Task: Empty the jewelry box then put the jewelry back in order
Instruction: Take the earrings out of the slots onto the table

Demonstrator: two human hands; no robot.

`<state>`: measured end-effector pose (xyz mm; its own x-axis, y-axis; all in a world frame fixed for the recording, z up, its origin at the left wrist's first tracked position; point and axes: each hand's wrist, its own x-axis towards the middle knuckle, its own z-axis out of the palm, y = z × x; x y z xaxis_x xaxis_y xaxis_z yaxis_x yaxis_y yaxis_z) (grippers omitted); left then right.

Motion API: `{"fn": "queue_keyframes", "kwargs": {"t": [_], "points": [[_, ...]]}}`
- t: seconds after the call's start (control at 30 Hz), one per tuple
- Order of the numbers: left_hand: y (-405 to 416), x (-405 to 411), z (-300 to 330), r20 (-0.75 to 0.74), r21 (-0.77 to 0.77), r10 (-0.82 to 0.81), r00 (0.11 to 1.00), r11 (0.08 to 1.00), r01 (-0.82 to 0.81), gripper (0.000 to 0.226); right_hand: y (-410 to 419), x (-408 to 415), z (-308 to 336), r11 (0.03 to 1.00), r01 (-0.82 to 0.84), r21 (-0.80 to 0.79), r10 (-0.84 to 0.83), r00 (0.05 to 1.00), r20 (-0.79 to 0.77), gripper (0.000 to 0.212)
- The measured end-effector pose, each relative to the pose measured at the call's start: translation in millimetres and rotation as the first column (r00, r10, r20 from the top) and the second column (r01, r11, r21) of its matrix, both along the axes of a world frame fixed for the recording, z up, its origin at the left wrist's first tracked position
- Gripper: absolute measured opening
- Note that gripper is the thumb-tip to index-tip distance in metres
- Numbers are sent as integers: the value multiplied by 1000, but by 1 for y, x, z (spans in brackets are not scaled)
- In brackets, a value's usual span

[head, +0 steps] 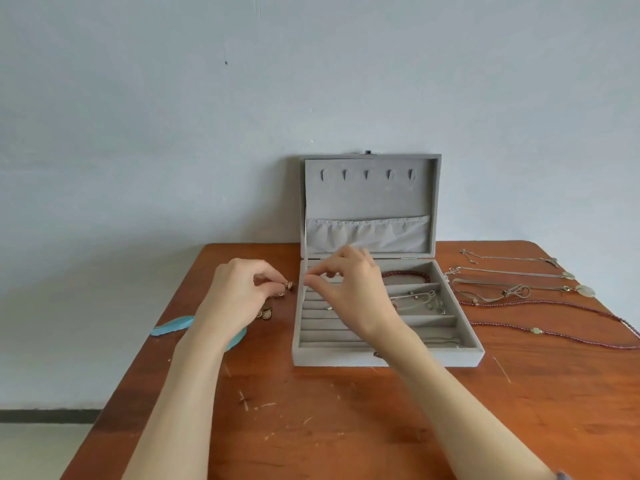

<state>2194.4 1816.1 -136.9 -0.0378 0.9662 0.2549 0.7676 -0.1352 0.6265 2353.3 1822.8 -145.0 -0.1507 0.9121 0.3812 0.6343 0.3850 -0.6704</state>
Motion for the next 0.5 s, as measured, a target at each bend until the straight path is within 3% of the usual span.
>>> {"fn": "queue_keyframes", "kwargs": {"t": [0.2,0.5], "points": [[-2,-9,-10,-79,-138,-4,997,990,-7,12,2,-33,-8,999,2,-40,10,951,310,19],[5,-5,-18,-187,-190,13,982,980,-50,12,8,-42,-5,964,157,-214,-60,915,399,20]]}}
